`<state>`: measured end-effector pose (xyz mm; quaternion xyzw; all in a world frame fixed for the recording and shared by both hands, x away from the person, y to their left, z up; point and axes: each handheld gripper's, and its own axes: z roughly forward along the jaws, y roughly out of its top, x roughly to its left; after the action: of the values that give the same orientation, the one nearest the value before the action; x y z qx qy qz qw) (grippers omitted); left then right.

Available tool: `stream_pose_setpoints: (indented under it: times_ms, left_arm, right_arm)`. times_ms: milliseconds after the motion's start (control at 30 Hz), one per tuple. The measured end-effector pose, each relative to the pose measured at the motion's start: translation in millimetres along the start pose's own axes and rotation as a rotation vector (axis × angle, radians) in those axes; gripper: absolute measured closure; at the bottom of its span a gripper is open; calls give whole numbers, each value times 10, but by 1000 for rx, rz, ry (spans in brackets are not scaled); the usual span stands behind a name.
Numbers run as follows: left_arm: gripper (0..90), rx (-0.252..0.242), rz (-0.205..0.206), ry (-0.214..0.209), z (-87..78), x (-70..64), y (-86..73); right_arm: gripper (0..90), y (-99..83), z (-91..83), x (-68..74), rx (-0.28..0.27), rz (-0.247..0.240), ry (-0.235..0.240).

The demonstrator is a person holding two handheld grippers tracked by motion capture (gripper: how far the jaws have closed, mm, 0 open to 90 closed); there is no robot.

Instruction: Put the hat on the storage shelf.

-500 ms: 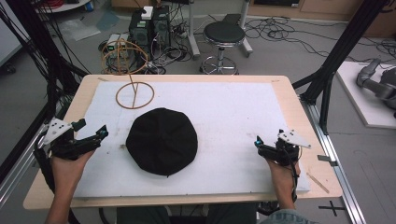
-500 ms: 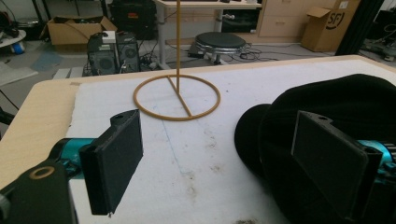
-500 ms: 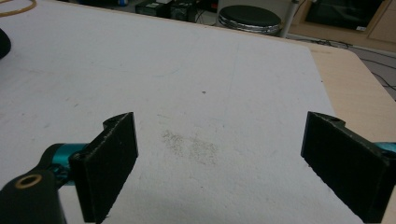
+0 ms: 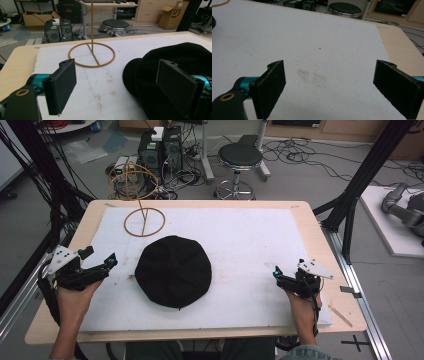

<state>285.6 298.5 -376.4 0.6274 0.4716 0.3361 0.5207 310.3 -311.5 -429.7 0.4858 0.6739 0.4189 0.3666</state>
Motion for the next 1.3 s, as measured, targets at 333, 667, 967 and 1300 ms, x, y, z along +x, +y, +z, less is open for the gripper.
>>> stream_pose_setpoints:
  times_ms: [333,667,967,1300]
  left_arm:
    - [168,-3,13,-23,39,-143,28]
    - [167,-2,44,-75,134,-407,36]
    - [167,5,104,-207,302,-665,59]
    - [167,-8,179,-382,413,-903,-20]
  right_arm:
    - [107,-4,3,-3,6,9,-2]
    - [107,-7,0,-5,8,16,2]
    - [107,-11,-2,-20,7,12,-1]
    - [107,-14,-6,-23,10,24,-2]
